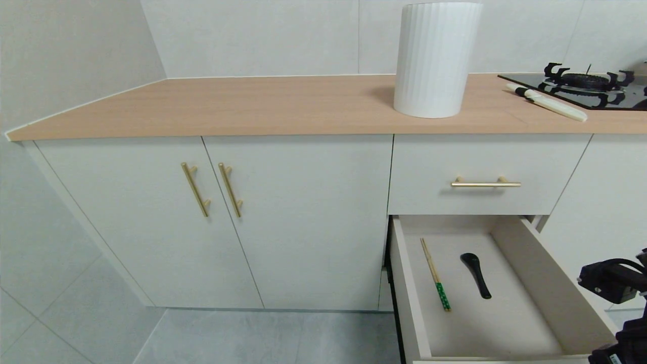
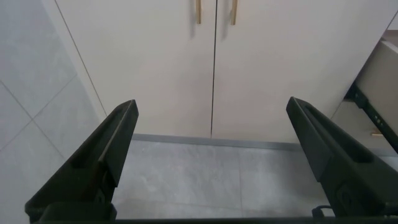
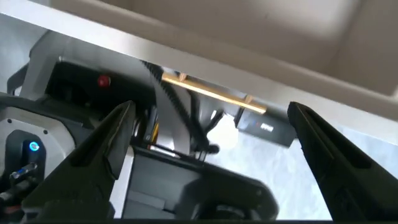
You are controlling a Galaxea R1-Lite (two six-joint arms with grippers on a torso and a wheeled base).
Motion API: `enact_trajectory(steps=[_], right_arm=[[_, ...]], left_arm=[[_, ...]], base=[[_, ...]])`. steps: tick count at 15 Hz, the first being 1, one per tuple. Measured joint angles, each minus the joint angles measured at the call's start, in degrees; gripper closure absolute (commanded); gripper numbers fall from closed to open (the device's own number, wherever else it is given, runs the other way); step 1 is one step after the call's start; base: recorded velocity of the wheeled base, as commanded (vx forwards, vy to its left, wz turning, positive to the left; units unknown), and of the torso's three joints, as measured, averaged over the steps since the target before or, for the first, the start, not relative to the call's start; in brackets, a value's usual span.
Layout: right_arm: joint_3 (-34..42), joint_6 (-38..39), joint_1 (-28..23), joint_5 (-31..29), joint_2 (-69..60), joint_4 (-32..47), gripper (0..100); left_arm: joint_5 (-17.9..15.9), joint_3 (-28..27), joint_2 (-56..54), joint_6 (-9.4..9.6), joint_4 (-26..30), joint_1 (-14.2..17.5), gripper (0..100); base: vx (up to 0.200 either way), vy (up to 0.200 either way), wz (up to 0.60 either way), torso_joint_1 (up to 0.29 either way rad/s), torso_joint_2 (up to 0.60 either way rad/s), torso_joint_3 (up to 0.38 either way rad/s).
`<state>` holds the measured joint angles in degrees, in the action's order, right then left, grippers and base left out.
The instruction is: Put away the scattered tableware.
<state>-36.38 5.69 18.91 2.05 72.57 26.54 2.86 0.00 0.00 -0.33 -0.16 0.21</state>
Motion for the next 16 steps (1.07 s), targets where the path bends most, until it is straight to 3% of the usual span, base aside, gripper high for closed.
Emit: enact_trajectory(steps=[4,8,16], right_arm=[[-3.1,7.1,3.4,0.0,6.7,5.6,0],[-5.3,13.3,5.3,-0.4,12.1,6.0,0],[-6.5,15.8,5.6,-3.2,18.2,5.8,0]], left_arm=[[0.0,0.0,0.0,0.0,0.0,0.0,0],[0.0,0.0,0.0,0.01,0.0,0.0,0],[0.0,0.0,0.0,0.0,0.0,0.0,0]], base=[[0.0,0.0,0.0,0.0,0.0,0.0],[0.0,0.0,0.0,0.0,0.0,0.0],[0.0,0.0,0.0,0.0,0.0,0.0]])
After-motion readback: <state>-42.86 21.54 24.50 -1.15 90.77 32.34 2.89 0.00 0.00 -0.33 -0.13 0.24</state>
